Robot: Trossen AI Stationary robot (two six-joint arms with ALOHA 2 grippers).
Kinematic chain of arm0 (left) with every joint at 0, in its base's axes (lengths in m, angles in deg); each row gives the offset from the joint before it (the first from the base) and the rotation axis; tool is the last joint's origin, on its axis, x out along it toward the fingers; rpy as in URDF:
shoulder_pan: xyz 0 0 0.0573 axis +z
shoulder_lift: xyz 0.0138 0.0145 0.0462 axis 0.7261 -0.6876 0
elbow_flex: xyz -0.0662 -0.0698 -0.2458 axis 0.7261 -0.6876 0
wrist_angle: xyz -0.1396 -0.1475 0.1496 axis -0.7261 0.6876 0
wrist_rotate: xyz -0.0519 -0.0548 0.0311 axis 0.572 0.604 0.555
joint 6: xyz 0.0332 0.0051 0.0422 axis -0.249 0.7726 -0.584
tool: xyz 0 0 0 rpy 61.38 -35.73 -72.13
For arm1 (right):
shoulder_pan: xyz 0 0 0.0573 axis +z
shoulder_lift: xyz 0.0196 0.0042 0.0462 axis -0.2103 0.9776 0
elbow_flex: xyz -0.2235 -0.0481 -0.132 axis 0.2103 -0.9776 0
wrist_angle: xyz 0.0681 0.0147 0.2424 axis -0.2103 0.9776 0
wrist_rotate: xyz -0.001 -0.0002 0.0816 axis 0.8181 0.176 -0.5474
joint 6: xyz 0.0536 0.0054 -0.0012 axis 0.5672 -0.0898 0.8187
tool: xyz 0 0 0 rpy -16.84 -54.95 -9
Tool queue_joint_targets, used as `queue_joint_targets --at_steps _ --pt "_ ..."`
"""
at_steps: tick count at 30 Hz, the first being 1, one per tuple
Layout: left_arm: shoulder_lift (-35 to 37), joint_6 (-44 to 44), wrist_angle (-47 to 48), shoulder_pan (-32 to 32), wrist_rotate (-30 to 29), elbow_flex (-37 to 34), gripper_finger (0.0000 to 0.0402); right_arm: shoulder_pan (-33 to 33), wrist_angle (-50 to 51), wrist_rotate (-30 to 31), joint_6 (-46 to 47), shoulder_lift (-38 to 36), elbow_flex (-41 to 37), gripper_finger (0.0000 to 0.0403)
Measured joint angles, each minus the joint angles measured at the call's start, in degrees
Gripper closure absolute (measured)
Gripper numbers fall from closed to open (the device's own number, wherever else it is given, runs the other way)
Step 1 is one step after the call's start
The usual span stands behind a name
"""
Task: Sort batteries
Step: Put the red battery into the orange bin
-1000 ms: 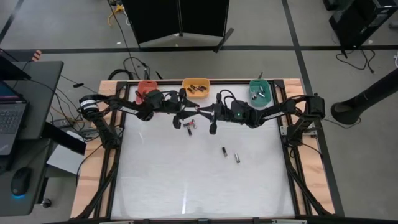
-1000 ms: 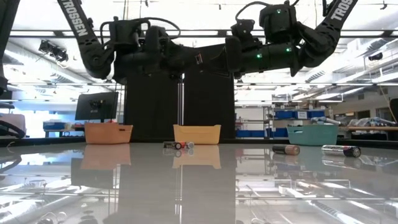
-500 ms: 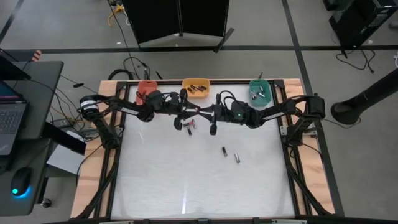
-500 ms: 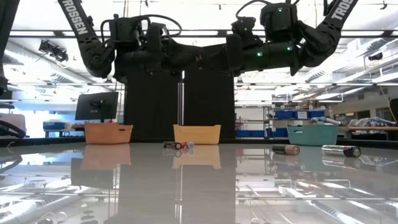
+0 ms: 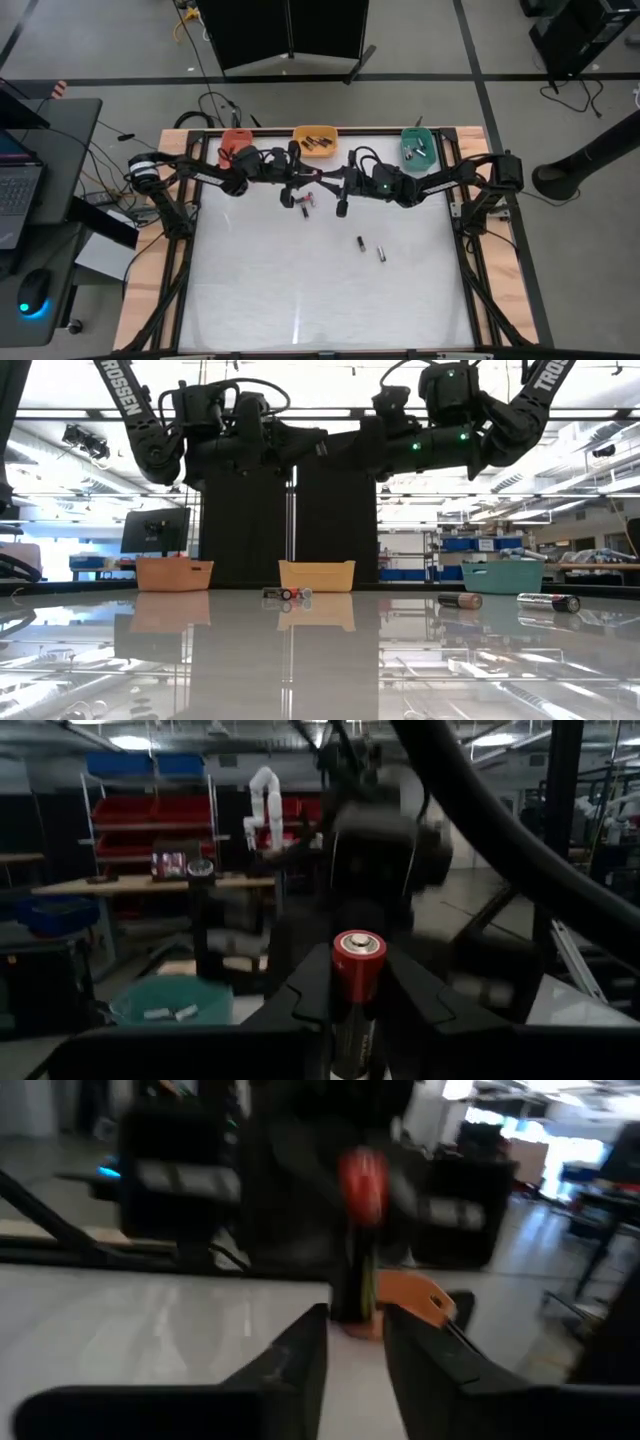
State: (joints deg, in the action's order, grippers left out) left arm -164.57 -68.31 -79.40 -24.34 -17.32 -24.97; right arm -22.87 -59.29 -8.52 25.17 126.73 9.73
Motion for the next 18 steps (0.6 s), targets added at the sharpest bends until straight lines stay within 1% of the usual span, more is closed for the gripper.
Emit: queue_joint_targets --at_steps 5,9,11,14,16,18 --pt "0.3 0.09 0.21 1.1 2.82 1.42 0.0345 -0.17 0.0 4.42 -0.2 0.1 -0.06 0.0242" --pt "3.91 -0.91 7.12 3.33 4.43 3.32 0.0345 -0.11 0.39 6.95 -1.42 -0.03 -0.06 0.0218" --pt "6.48 -2.65 12.95 4.86 5.09 4.08 0.0345 -0.12 1.76 8.08 -2.1 -0.51 -0.06 0.0214" --pt "11.41 -6.51 24.45 7.76 5.67 5.65 0.0345 -0.12 5.39 10.56 -3.0 -1.71 -0.06 0.0215" --pt "14.77 -9.17 34.14 10.15 5.2 7.39 0.0345 -0.12 8.26 11.76 -2.99 -2.6 -0.06 0.022" --pt "17.76 -11.26 46.24 12.65 3.52 9.21 0.0345 0.07 12.38 12.87 -2.66 -3.4 -0.06 0.0224"
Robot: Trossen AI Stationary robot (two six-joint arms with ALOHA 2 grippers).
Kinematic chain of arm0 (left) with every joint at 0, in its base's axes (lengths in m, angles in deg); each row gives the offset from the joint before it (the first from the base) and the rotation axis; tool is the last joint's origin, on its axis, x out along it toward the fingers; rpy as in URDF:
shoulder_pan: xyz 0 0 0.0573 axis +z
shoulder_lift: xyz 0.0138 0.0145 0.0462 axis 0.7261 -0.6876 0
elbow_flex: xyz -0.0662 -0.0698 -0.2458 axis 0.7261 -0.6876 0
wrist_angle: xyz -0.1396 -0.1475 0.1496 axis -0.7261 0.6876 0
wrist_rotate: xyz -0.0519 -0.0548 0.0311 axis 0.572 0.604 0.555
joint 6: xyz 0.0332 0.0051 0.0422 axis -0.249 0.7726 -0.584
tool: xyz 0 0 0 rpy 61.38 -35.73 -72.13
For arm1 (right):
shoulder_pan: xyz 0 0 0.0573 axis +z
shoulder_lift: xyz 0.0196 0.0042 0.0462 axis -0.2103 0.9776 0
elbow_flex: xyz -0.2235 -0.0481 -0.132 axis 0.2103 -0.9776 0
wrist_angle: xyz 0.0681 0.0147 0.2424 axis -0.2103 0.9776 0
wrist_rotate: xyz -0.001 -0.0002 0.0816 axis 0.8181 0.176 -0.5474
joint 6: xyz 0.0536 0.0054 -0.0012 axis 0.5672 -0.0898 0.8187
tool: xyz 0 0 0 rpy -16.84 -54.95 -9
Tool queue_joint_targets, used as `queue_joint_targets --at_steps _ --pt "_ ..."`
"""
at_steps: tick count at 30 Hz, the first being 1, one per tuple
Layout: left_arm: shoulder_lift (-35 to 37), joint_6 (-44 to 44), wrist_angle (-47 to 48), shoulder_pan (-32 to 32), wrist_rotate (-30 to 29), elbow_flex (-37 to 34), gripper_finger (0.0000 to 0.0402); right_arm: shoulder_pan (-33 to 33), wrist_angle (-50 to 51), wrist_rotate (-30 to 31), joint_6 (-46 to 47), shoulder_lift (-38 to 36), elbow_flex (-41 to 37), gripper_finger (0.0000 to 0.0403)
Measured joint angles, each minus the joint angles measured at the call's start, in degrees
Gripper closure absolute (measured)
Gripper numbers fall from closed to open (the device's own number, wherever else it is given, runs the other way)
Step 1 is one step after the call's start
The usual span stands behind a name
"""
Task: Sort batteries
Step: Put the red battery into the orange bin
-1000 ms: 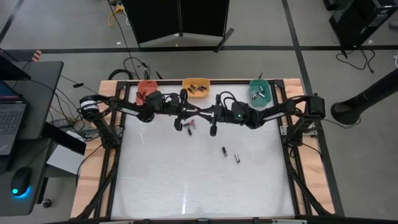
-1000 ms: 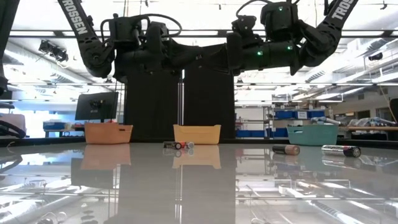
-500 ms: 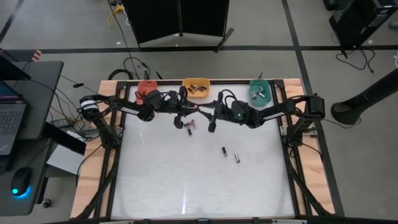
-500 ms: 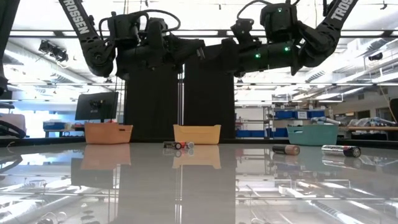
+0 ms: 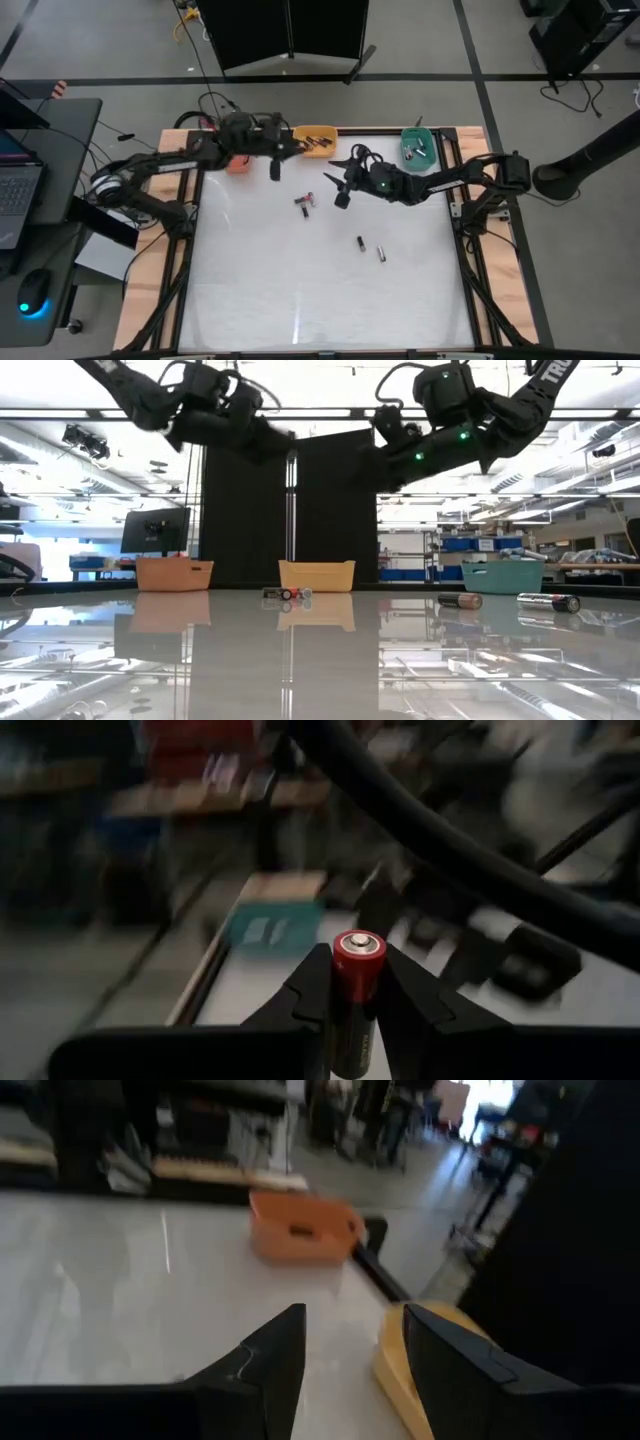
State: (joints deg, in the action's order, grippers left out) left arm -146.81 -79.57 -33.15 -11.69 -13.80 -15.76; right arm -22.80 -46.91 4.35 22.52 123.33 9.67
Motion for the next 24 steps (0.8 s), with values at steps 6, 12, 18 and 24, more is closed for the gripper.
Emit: queue_joint_targets --at_steps 6,12,18,24 --pt "4.62 -4.46 32.18 6.51 -12.45 5.39 0.0345 1.8 11.79 3.48 2.63 -1.21 -0.02 0.0231" --pt "4.23 -0.91 42.61 11.35 -29.48 5.46 0.0345 3.29 16.1 4.25 4.8 -1.11 -0.02 0.0232" --pt "1.78 6.77 52.65 16.87 -34.01 5.42 0.0345 3.86 16.64 4.28 4.71 -1.09 -0.02 0.0233" --pt "-3.19 8.48 55.42 21.46 -35.14 5.37 0.0345 3.87 18.06 4.25 4.56 -1.07 -0.02 0.0233"
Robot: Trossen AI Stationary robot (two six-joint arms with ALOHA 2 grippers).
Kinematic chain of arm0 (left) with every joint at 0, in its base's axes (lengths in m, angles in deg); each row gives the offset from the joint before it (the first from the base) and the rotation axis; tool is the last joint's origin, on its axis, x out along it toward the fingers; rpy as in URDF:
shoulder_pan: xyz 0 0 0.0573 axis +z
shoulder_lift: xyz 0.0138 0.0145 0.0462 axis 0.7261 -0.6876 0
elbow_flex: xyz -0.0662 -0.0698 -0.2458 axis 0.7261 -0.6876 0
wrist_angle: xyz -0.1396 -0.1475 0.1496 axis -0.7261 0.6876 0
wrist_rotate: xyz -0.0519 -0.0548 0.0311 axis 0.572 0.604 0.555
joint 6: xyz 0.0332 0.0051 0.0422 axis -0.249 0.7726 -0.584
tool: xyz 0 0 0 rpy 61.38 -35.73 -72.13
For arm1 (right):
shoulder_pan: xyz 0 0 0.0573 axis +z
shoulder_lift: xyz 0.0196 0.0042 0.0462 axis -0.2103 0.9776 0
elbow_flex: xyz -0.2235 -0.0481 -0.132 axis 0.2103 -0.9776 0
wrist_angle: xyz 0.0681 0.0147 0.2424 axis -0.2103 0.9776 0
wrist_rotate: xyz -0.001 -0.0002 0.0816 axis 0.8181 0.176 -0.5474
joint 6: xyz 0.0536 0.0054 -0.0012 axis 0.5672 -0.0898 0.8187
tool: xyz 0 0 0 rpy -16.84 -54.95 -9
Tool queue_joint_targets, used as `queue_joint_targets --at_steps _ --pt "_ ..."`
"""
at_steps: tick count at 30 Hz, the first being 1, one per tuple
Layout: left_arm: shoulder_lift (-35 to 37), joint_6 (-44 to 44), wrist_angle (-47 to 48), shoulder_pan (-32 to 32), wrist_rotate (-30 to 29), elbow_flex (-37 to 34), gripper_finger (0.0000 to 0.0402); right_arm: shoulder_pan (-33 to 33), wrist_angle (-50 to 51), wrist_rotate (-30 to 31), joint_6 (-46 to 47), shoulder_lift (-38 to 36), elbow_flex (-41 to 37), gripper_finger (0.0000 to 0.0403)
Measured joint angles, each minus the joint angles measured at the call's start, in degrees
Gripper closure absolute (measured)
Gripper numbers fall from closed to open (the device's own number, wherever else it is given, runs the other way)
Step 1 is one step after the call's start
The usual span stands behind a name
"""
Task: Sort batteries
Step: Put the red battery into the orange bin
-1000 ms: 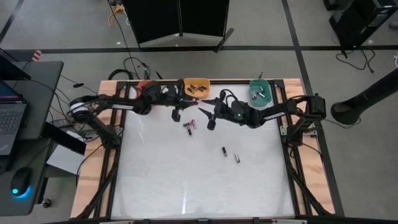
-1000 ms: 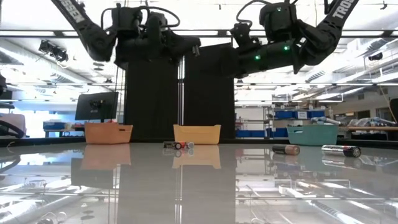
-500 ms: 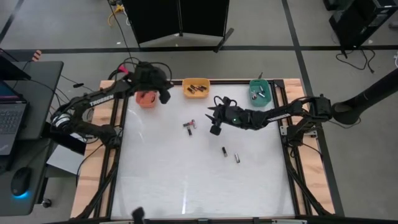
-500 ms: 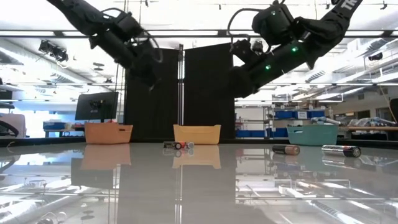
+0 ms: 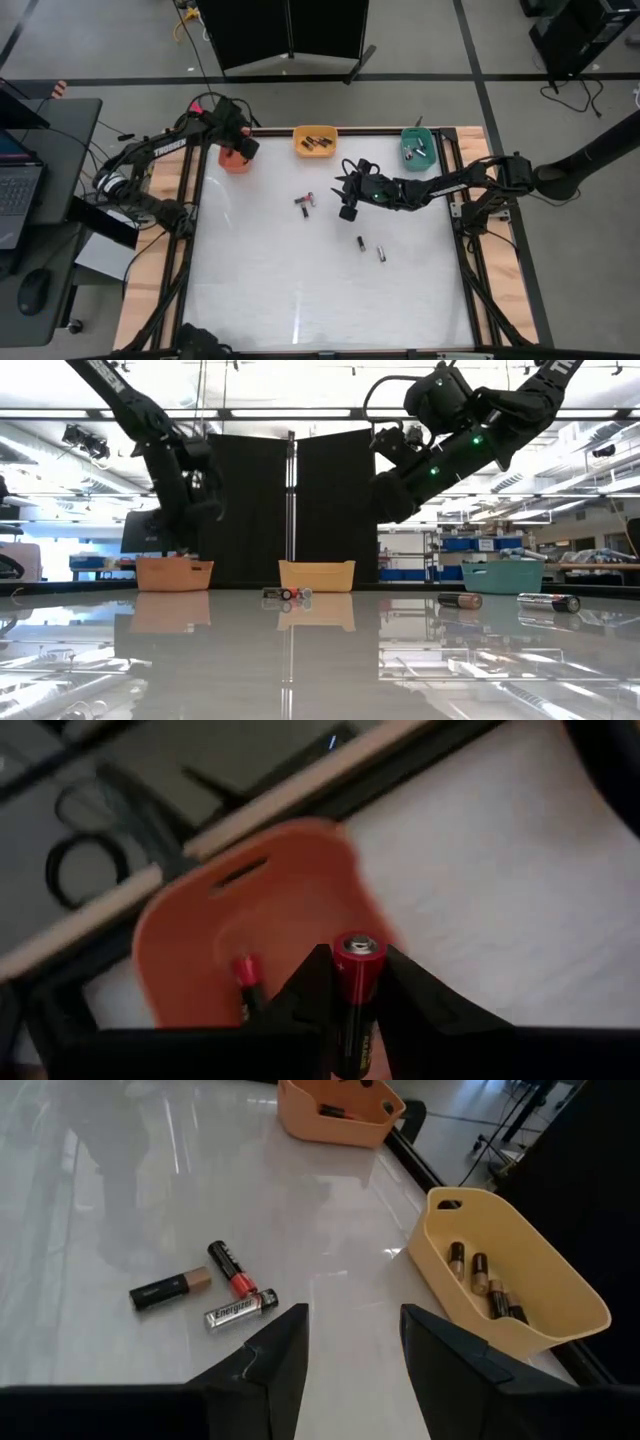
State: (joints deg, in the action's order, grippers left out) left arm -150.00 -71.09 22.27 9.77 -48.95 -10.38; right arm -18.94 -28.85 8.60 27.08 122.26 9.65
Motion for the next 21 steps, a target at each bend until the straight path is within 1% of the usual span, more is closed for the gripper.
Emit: queue_joint_targets --at_steps 6,11,19,21 --pt "-6.33 0.04 -1.07 2.56 0.08 0.0 0.0345 -0.01 0.03 0.0 -0.2 0.0 0.0 0.0234" --pt "-10.07 0.04 -2.17 3.55 0.03 0.0 0.0345 -0.01 0.03 0.0 -0.28 0.0 0.0 0.0234" --pt "-11.69 0.07 -3.35 3.71 -0.47 0.0 0.0344 -0.01 -0.02 0.0 -0.31 0.02 0.0 0.0235" --pt "-11.69 0.1 -3.32 3.7 -0.5 0.0 0.0335 -0.01 -0.02 0.0 -0.31 0.02 0.0 0.0236"
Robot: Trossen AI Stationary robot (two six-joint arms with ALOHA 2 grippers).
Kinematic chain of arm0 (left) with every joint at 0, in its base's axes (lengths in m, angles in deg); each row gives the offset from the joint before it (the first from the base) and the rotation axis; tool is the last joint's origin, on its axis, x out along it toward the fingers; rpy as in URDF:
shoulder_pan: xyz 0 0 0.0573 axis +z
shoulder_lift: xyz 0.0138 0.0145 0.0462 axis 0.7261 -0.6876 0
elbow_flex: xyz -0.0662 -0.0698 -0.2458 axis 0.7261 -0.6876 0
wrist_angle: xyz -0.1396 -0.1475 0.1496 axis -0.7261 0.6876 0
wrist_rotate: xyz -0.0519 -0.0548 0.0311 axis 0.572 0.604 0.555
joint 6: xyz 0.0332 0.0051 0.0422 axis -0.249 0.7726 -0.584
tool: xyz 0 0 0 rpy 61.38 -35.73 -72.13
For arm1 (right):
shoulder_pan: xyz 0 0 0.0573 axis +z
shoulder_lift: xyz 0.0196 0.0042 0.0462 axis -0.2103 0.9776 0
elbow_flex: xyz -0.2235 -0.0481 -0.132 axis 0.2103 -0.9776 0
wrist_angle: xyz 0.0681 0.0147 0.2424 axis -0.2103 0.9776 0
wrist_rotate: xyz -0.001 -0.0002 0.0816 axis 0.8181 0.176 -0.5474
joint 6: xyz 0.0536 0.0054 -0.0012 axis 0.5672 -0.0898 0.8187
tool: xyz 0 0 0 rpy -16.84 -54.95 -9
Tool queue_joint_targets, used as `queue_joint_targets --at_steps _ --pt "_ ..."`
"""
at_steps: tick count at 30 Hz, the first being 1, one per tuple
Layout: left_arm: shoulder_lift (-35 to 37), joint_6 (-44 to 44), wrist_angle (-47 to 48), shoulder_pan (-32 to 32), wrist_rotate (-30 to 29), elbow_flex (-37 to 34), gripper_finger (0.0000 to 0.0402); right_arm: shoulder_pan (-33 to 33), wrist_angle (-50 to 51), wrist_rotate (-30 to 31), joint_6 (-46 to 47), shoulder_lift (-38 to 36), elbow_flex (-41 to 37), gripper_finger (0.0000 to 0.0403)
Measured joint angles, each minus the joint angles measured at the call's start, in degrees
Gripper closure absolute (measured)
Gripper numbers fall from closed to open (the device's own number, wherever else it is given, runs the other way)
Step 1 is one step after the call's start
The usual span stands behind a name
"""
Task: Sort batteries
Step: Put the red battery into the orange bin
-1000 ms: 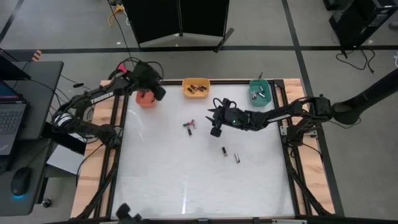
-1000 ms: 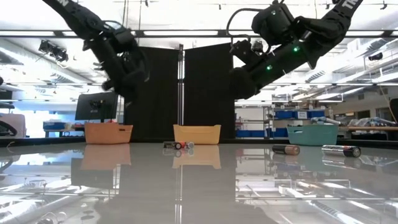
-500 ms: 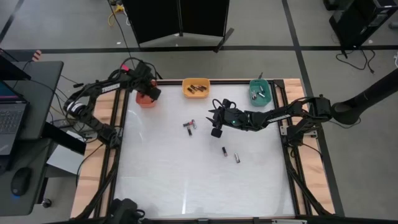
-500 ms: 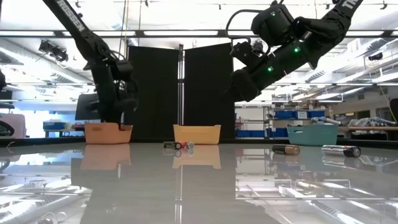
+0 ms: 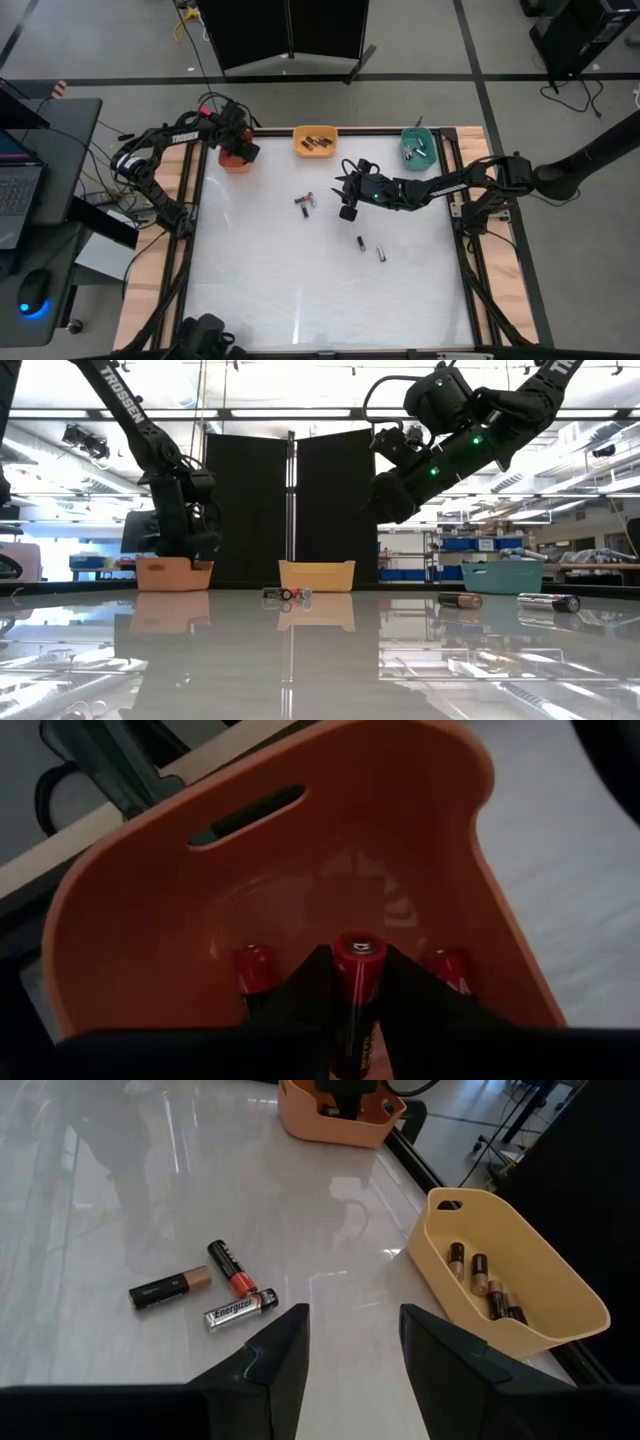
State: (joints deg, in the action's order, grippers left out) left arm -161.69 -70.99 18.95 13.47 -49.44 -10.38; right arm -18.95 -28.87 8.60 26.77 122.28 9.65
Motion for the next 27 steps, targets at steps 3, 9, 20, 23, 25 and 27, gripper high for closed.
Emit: queue_joint_targets --at_steps 3,9,20,23,25,27 --pt "0.0 0.27 0.03 0.0 -0.01 0.0 0.0319 0.0 0.0 0.0 0.0 0.0 0.0 0.0236" --pt "0.0 0.08 0.06 -0.02 -0.02 0.0 0.0312 0.0 0.0 0.0 0.0 0.0 0.0 0.0237" --pt "0.53 -0.49 -0.4 -0.02 -3.74 0.0 0.0308 0.0 -0.02 0.0 0.0 0.0 0.0 0.0238" --pt "1.58 -1.05 -0.37 -0.02 -5.05 0.0 0.0308 0.0 -0.02 -0.02 0.02 0.0 0.0 0.0237" --pt "2.8 -1.86 -0.35 -0.06 -5.11 0.0 0.0308 0.0 -0.04 0.0 0.0 0.0 0.0 0.0237" --pt "4.41 -2.25 -0.59 -0.2 -5.1 0.0 0.0307 0.0 -0.04 -0.02 0.0 0.0 0.0 0.0238"
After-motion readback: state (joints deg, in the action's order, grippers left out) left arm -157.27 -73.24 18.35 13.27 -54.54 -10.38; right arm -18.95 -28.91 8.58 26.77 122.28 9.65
